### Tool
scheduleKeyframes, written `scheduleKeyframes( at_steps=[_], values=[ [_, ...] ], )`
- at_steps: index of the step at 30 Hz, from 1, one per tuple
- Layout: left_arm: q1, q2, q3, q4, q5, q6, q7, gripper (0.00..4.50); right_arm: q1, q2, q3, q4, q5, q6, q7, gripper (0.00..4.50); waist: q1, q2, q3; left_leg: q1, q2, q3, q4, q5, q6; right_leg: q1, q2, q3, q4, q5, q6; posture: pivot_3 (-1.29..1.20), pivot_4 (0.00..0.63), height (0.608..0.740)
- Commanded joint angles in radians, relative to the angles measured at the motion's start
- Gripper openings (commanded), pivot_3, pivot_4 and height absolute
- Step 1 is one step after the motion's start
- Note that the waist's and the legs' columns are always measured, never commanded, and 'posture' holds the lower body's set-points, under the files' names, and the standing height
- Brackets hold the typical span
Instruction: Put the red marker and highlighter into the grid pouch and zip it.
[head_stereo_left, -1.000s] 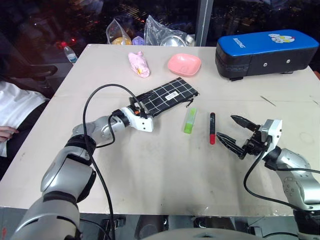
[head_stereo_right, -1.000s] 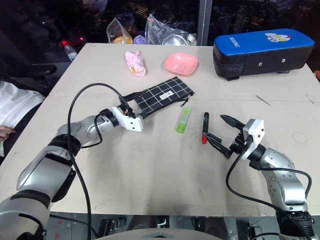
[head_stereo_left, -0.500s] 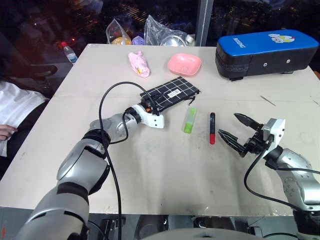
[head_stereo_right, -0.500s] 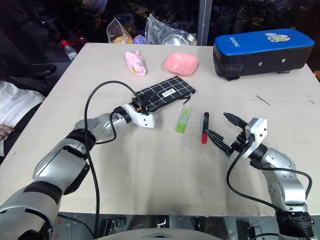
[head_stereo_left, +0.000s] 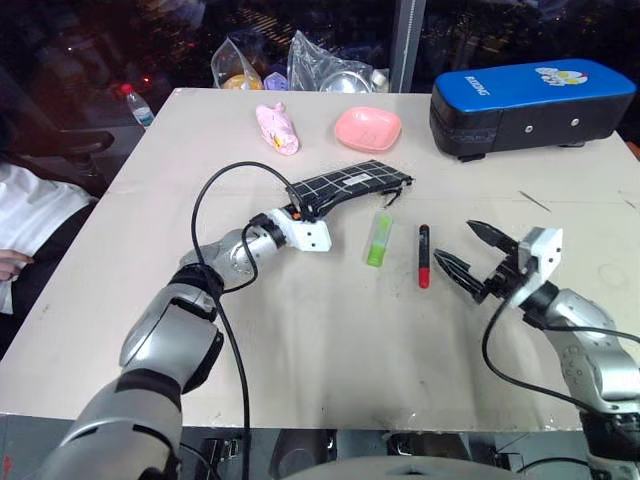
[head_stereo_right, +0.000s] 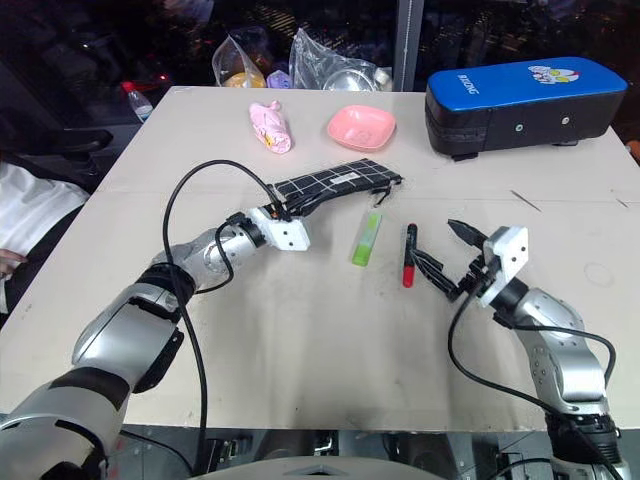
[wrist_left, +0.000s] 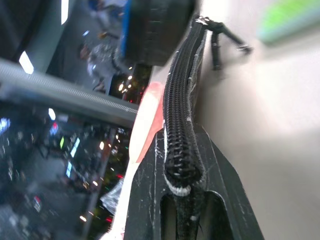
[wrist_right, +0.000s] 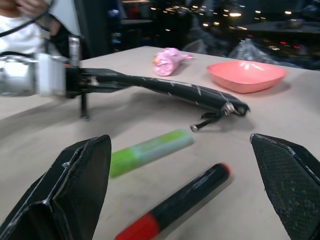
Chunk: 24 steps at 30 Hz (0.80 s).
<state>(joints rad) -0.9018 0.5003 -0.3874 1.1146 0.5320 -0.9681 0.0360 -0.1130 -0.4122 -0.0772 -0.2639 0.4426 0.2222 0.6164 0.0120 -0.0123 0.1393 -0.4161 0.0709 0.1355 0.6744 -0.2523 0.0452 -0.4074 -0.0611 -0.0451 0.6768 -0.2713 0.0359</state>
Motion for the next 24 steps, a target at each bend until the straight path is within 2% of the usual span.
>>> scheduleKeyframes(
  at_steps=[1, 7, 12, 18, 24],
  values=[
    [0.057, -0.027, 0.089, -0.163, -0.187, 0.059, -0.137, 0.05, -0.069, 0.039, 0.036, -0.064, -0.055, 0.117, -0.150, 4.50, 0.000, 0.000, 0.000, 0.000, 0.000, 0.000, 0.000, 0.000, 0.000, -0.001, 0.000, 0.001, 0.001, 0.000, 0.000, 0.00, 0.150, 0.740],
    [0.263, -0.059, 0.146, -0.567, -0.341, 0.305, -0.302, 0.05, -0.249, 0.120, 0.081, 0.026, -0.127, 0.347, -0.331, 4.50, -0.005, 0.000, 0.000, -0.001, 0.001, 0.000, 0.000, 0.001, -0.001, -0.003, 0.001, 0.004, 0.002, 0.000, 0.000, 0.00, 0.150, 0.740],
    [0.421, -0.084, 0.158, -0.787, -0.362, 0.468, -0.349, 0.05, -0.385, 0.179, 0.051, 0.195, -0.142, 0.377, -0.385, 4.50, -0.006, 0.000, 0.000, -0.001, 0.001, 0.000, 0.000, 0.001, -0.001, -0.003, 0.001, 0.004, 0.002, 0.000, 0.000, 0.00, 0.150, 0.740],
    [0.506, -0.119, 0.169, -0.927, -0.366, 0.580, -0.378, 0.05, -0.473, 0.204, 0.044, 0.327, -0.143, 0.366, -0.368, 4.50, -0.005, 0.000, 0.000, -0.001, 0.001, 0.001, 0.000, 0.001, -0.001, -0.003, 0.001, 0.004, 0.002, 0.000, 0.000, 0.00, 0.150, 0.740],
    [0.522, -0.141, 0.177, -0.973, -0.354, 0.625, -0.381, 0.05, -0.513, 0.202, 0.069, 0.402, -0.175, 0.303, -0.322, 4.50, -0.014, 0.000, 0.000, -0.001, 0.001, -0.001, -0.001, 0.001, -0.001, -0.003, 0.001, 0.004, 0.002, 0.000, 0.000, 0.00, 0.150, 0.740]
  ],
)
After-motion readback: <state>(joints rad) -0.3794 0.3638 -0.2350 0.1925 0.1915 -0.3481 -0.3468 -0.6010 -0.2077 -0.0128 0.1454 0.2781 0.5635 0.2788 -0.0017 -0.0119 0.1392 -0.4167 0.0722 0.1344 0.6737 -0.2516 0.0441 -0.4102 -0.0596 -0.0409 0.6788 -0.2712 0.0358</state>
